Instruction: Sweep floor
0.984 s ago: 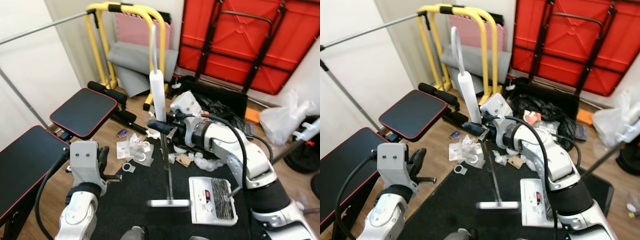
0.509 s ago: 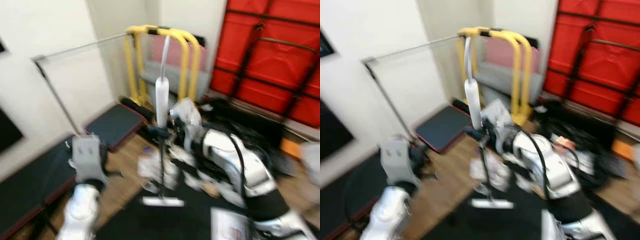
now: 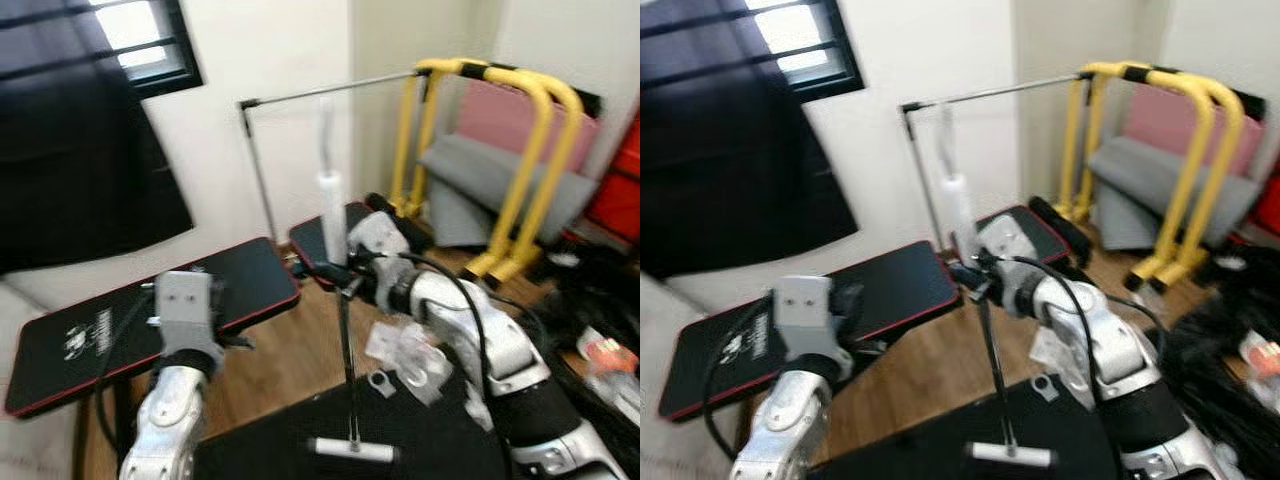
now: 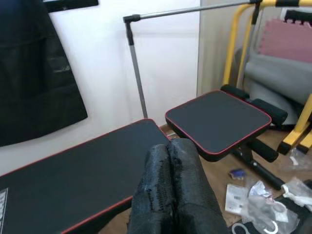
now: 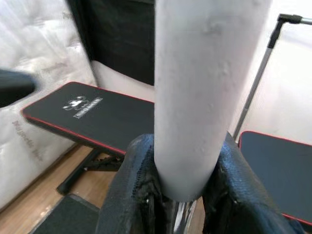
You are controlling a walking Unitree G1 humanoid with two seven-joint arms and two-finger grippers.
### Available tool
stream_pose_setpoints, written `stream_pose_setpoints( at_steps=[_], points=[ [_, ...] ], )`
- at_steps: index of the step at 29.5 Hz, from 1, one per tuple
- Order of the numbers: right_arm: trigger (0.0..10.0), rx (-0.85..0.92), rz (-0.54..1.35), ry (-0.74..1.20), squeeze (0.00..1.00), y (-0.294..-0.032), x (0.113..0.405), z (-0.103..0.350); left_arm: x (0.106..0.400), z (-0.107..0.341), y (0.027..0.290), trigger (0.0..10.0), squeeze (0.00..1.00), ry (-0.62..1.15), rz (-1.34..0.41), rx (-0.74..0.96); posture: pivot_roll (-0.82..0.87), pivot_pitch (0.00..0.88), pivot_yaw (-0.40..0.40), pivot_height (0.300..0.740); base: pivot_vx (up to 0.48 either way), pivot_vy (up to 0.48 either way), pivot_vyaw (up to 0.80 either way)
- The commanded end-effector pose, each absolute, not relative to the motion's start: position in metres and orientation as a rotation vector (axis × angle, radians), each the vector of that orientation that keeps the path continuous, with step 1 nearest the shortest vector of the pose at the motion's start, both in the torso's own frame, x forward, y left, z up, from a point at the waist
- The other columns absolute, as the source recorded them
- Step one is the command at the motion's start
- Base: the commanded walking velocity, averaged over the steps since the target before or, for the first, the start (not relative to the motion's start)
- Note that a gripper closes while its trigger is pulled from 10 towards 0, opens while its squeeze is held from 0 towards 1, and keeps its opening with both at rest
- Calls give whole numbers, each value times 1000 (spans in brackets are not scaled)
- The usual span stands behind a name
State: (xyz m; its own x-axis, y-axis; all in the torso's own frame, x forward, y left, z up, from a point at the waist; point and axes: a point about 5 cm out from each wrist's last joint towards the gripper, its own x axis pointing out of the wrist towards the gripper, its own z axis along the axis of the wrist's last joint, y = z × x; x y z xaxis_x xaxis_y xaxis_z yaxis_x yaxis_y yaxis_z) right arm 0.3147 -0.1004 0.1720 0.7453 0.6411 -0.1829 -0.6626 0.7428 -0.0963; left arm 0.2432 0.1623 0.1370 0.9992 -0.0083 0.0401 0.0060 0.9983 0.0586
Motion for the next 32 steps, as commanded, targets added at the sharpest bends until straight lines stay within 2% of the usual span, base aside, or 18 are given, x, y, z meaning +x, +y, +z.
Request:
stream_pose_setpoints(
  at_steps=[1,6,9,15,32],
  points=[
    [10000,-162,669,79,0,-101,319,182,242,135,168,10000,0,-34,5,82,-81,0,-27,740,0,0,800],
    [10000,-123,512,88,0,-114,329,181,244,134,168,10000,0,-41,-5,78,-80,0,-39,740,319,0,0],
    [10000,-113,493,91,0,-116,331,181,244,134,168,10000,0,-42,-5,77,-80,0,-39,740,330,0,0],
    [10000,-126,399,102,0,-126,339,180,246,134,167,10000,0,-49,-6,66,-85,0,-43,740,334,0,492],
    [10000,-139,350,108,0,-120,344,177,249,135,163,10000,0,-56,-22,54,-89,0,-45,740,319,0,0]
  ],
)
